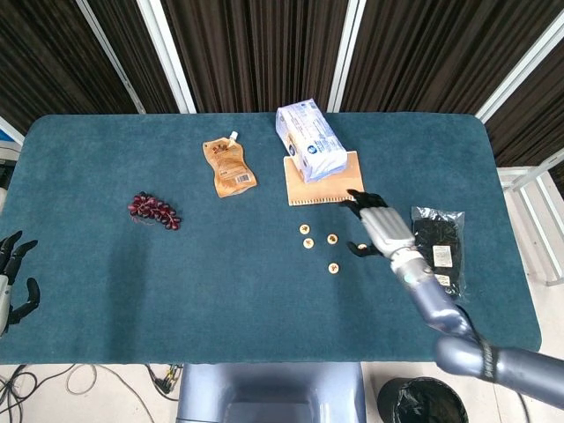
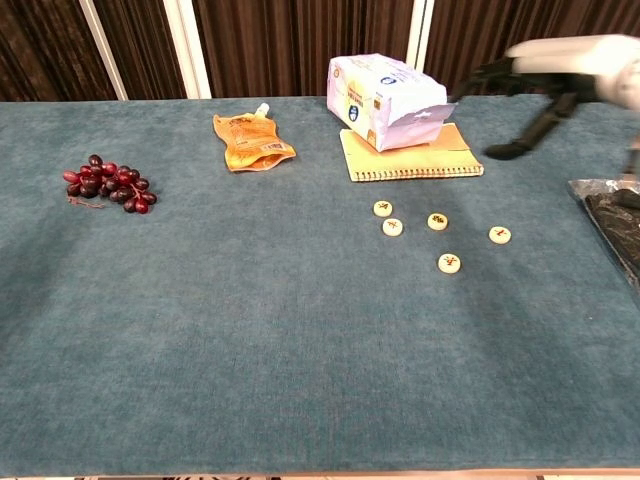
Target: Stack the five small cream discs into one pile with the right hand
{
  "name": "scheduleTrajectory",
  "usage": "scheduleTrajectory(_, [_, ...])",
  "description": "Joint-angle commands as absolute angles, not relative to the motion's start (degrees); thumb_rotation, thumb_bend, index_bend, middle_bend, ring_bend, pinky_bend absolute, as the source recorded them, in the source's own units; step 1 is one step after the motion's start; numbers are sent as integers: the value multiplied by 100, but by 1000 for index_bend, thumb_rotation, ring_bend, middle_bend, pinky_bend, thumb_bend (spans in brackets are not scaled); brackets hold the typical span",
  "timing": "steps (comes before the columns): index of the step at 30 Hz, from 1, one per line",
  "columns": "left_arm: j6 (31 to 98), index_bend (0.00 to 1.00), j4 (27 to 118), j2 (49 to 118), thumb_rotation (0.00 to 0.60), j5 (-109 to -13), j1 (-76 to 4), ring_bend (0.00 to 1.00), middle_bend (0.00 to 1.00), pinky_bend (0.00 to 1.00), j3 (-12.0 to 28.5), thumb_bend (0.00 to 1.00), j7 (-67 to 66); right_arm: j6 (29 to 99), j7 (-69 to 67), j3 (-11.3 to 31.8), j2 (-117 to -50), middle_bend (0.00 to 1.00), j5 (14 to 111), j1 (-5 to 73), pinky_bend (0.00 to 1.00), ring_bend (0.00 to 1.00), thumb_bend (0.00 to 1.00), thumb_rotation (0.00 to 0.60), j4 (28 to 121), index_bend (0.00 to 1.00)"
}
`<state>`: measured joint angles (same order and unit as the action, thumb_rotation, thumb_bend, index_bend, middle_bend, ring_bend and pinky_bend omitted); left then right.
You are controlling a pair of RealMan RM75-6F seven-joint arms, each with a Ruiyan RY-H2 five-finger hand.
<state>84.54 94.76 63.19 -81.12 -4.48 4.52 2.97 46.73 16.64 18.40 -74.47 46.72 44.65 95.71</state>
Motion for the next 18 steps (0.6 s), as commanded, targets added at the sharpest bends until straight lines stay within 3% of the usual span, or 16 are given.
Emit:
scheduleTrajectory(1, [8448,154,9469,6319,600,-8107,-453,0,11,0,456,624,299,4612,2080,1900,-7912,0,4117,4955,0,0,405,600,9155,214])
scheduleTrajectory(18, [8409,154,9459,6303,600,-8040,-459,0,10,0,490,624,385,4482,2750,1700,-9169,0,2646,6152,0,0,406,600,7857,253])
